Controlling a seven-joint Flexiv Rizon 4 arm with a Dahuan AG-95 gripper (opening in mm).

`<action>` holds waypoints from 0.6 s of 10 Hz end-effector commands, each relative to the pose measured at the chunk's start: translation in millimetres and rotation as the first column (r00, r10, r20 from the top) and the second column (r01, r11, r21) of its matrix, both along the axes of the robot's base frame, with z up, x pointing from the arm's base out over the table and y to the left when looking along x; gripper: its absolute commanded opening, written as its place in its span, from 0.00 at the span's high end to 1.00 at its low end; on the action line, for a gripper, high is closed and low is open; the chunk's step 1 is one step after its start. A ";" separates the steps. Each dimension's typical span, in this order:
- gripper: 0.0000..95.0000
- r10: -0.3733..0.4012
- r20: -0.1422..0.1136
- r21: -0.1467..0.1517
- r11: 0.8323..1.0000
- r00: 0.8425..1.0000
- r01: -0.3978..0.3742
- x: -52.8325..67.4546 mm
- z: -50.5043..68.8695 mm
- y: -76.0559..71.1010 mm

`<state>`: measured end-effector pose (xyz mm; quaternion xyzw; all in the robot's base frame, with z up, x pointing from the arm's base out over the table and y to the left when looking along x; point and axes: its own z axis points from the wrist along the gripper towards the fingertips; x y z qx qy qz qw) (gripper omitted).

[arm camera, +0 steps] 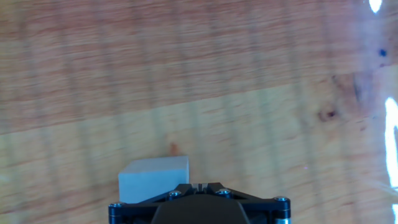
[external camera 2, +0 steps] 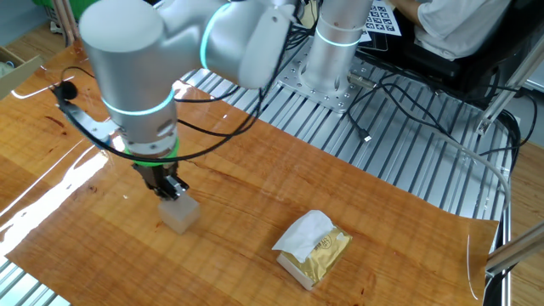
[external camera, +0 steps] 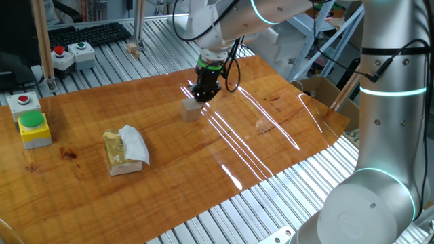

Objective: Use the gripper to push the small block from left to right

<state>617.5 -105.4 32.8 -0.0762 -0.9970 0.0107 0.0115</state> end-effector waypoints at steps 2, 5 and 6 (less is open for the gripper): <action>1.00 -0.009 0.001 0.005 1.000 1.000 0.009 -4.2 -0.5 9.9; 1.00 -0.024 -0.001 0.015 1.000 1.000 0.024 -6.3 -1.6 21.6; 1.00 -0.023 -0.001 0.014 1.000 1.000 0.023 -5.9 -2.2 21.6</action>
